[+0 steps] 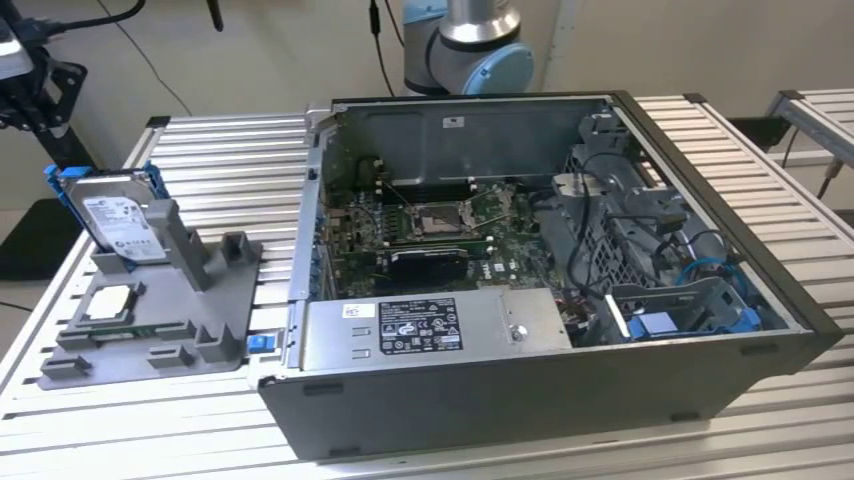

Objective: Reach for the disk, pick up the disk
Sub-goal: 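Pick up the disk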

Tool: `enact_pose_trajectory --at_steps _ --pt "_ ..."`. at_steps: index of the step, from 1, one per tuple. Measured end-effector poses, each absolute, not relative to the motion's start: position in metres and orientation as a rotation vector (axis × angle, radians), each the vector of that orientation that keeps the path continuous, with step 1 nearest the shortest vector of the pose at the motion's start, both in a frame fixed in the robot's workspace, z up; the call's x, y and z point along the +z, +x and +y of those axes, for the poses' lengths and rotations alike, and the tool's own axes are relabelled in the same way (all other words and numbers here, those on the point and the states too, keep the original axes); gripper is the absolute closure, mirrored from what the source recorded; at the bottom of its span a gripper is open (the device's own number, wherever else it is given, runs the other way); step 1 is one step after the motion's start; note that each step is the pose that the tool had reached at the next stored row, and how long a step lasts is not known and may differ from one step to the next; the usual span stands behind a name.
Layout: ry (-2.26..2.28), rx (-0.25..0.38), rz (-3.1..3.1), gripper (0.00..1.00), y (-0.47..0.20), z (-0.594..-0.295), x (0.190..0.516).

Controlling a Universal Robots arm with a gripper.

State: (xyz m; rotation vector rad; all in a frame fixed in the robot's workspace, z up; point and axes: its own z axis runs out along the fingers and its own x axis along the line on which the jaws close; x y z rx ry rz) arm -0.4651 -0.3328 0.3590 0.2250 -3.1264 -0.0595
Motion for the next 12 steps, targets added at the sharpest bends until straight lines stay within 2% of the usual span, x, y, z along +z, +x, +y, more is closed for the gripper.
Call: enact_pose_trajectory --at_steps 12 --pt "0.386 -0.059 -3.109 1.00 -0.4651 -0.3328 0.3590"
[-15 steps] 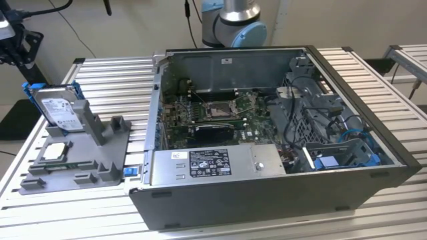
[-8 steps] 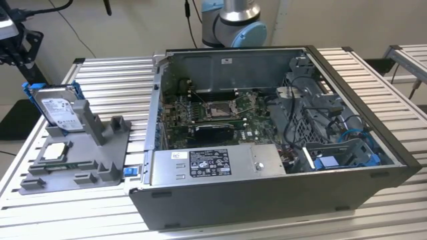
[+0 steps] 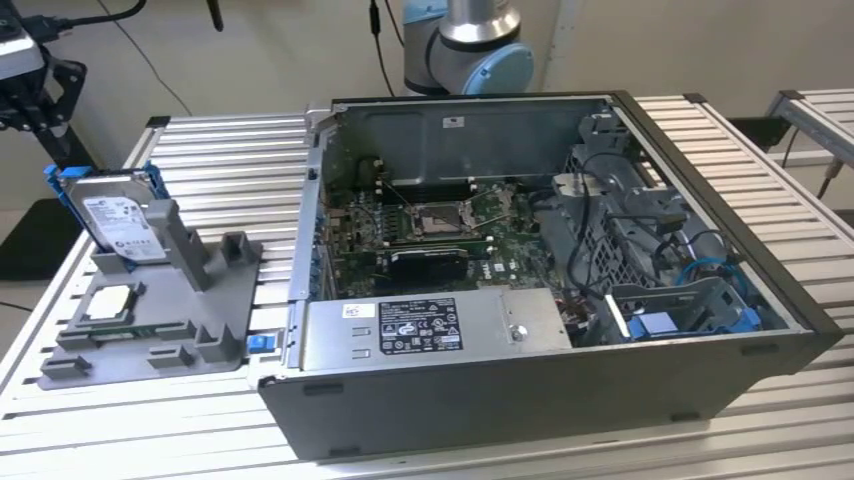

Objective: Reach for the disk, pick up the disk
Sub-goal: 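Pick up the disk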

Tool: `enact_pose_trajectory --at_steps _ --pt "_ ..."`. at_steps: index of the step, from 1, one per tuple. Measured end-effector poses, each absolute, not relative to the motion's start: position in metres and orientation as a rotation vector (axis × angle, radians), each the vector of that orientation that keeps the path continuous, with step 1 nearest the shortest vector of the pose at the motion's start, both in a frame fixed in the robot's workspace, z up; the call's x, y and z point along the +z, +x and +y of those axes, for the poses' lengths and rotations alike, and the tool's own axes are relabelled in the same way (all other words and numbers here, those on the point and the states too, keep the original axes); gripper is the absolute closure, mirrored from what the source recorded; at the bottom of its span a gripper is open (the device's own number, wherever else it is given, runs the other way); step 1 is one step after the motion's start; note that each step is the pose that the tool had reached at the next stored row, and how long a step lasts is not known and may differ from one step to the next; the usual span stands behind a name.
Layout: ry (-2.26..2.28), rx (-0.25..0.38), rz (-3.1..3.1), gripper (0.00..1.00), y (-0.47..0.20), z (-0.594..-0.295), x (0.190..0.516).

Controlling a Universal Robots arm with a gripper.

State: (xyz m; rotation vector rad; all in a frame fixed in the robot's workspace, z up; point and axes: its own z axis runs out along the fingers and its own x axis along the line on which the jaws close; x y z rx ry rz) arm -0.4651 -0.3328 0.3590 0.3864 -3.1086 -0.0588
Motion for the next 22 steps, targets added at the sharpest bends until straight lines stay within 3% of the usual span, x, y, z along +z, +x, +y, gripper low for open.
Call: enact_pose_trajectory --at_steps 22 --pt "0.728 -0.057 -3.043 1.00 -0.4651 -0.3328 0.3590"
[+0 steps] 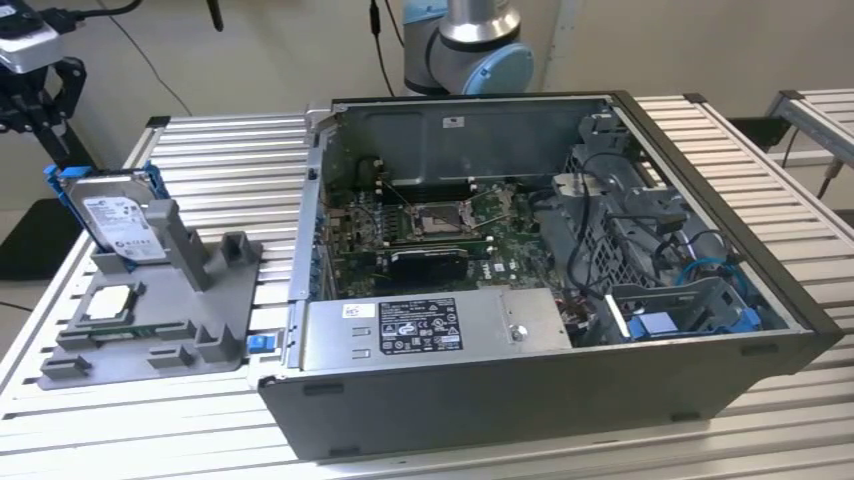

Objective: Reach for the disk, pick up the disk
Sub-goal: 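Pick up the disk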

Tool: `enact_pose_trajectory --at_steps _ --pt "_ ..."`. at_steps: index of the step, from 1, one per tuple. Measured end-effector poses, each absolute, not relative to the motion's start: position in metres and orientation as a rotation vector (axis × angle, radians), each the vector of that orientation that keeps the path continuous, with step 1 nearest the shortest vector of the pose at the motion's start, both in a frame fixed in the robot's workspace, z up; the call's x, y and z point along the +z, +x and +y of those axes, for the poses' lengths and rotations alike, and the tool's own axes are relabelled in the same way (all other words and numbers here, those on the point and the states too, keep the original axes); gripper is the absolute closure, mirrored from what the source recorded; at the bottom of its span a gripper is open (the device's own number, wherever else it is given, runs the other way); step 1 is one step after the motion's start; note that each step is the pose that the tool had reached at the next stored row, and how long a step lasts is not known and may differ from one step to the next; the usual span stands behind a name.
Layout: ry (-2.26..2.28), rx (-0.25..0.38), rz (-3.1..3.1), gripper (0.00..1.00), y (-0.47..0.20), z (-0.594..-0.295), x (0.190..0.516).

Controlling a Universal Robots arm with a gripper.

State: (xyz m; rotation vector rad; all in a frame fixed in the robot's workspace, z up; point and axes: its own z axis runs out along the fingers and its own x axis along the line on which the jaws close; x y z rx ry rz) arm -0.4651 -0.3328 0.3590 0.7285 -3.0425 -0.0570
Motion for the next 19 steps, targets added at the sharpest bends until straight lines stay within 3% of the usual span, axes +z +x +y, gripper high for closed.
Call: enact_pose_trajectory --at_steps 19 --pt "1.091 -0.054 -2.928 1.00 -0.4651 -0.3328 0.3590"
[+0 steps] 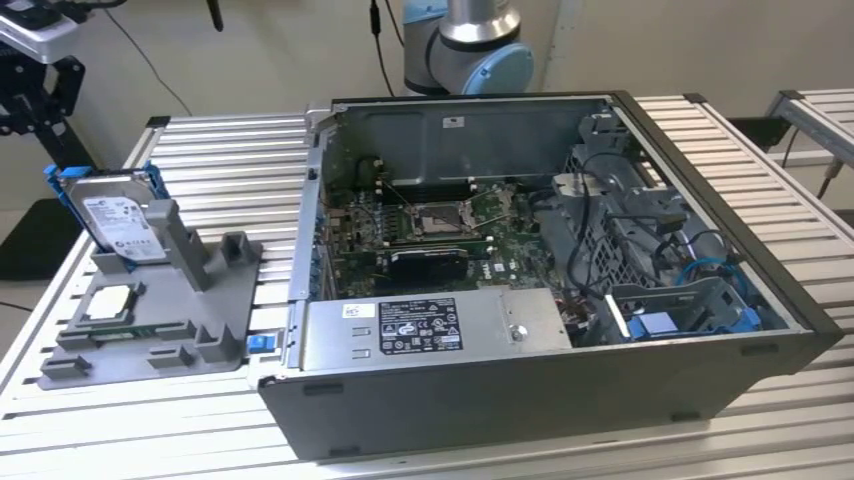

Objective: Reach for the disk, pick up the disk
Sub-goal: 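Pick up the disk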

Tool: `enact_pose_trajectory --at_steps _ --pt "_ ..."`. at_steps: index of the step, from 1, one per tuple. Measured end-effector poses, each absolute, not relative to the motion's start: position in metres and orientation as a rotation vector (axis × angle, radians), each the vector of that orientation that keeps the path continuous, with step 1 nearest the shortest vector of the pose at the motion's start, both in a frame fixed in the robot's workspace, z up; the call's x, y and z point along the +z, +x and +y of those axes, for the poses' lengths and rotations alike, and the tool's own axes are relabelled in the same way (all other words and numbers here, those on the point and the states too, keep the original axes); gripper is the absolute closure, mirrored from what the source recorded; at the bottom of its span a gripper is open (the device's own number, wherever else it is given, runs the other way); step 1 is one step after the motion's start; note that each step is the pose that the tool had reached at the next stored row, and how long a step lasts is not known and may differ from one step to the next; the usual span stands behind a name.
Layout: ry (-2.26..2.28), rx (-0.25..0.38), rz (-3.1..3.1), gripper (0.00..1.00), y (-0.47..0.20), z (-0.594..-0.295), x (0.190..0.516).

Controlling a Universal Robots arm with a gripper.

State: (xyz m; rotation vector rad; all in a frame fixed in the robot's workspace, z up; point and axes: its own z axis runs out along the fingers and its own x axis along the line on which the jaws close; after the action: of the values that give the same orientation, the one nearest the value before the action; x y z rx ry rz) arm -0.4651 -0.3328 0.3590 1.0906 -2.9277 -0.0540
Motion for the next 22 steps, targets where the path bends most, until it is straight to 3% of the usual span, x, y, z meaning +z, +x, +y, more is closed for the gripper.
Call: enact_pose_trajectory --at_steps 22 --pt "1.618 -0.053 -2.674 1.00 -0.4651 -0.3328 0.3586"
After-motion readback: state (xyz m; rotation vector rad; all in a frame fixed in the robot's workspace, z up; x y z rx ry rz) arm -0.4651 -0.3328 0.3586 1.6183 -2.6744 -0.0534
